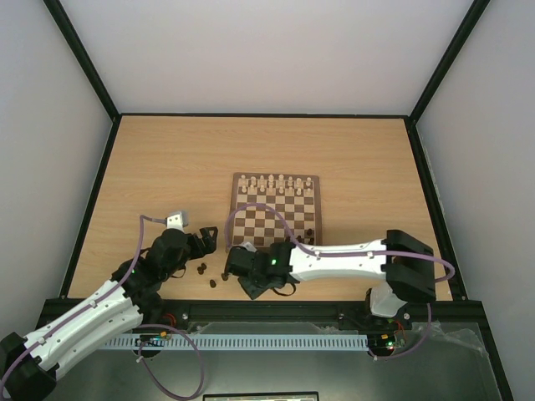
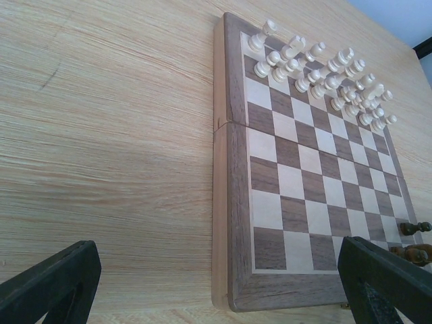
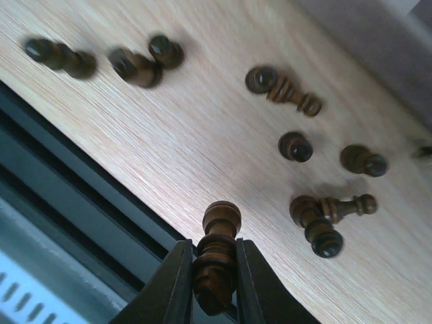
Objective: Set up the chess pieces on the board
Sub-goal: Pick up the chess piece at the center of the board, then place the chess piece on the chessboard.
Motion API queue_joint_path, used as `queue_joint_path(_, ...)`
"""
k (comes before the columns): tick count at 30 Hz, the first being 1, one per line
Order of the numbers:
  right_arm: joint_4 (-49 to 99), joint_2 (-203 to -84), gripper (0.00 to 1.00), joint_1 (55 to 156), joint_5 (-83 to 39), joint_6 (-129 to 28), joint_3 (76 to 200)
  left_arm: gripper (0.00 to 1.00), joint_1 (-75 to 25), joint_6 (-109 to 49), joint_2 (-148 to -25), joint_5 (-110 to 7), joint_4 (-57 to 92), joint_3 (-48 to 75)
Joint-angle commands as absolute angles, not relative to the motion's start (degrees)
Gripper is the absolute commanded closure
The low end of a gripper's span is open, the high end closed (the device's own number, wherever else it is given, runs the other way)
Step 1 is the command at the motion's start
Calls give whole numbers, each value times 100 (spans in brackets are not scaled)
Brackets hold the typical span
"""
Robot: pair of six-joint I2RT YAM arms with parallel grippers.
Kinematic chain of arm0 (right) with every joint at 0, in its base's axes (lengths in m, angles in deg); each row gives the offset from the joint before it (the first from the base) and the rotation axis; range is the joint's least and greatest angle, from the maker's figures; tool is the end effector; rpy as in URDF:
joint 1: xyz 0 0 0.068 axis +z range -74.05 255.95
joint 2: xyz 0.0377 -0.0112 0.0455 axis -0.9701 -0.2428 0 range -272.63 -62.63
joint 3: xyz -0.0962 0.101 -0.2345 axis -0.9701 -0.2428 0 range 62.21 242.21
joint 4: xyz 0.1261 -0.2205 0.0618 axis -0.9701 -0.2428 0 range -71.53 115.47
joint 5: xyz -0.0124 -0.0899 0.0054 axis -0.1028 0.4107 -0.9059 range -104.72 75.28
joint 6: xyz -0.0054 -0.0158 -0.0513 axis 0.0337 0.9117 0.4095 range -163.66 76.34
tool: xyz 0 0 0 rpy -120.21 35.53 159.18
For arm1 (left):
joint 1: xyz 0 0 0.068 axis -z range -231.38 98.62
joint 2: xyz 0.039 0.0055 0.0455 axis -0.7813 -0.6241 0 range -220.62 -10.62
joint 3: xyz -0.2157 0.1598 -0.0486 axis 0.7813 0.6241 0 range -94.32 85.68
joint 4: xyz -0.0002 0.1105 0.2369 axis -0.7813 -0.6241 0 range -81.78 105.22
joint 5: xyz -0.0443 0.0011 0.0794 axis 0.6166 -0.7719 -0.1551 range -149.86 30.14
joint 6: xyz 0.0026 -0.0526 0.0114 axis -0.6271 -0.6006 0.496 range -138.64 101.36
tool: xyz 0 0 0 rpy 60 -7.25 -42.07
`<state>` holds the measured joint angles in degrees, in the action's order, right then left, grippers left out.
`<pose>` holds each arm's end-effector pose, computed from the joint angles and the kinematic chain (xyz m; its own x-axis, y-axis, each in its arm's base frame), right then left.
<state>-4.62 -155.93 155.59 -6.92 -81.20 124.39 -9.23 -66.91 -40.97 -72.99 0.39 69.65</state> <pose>0.0639 0.3223 0.2061 -0.7117 -0.5359 -0.4542 -0.6674 0.7176 0.1991 0.1088 -0.0875 0.1915 -0.6184 -0.4205 -0.6639 0.0677 0.8132 -0.5780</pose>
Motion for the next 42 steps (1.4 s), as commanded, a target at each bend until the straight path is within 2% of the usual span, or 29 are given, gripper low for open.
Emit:
queue_joint_path(1, -1148, -15019, 94, 15550, -283, -8033, 12890, 1, -911, -6723, -4085, -7367, 28, 6963)
queue_joint_path(8, -1561, -14562, 94, 14562, 30, -7661, 12999, 1, -911, -6699, -4078, -7366, 59, 6970)
queue_joint_path(17, -1306, -15050, 94, 13427, -230, -7041, 13038, 1, -911, -6672, -4111, -7373, 91, 6971)
queue_joint_path(26, -1096, -15645, 94, 13257, -388, -6932, 12999, 1, -911, -6672, -4127, -7384, 99, 6978)
queue_joint_path(42, -756, -15623, 94, 13237, -546, -7004, 12659, 1, -911, -6689, -4144, -7375, 151, 7030)
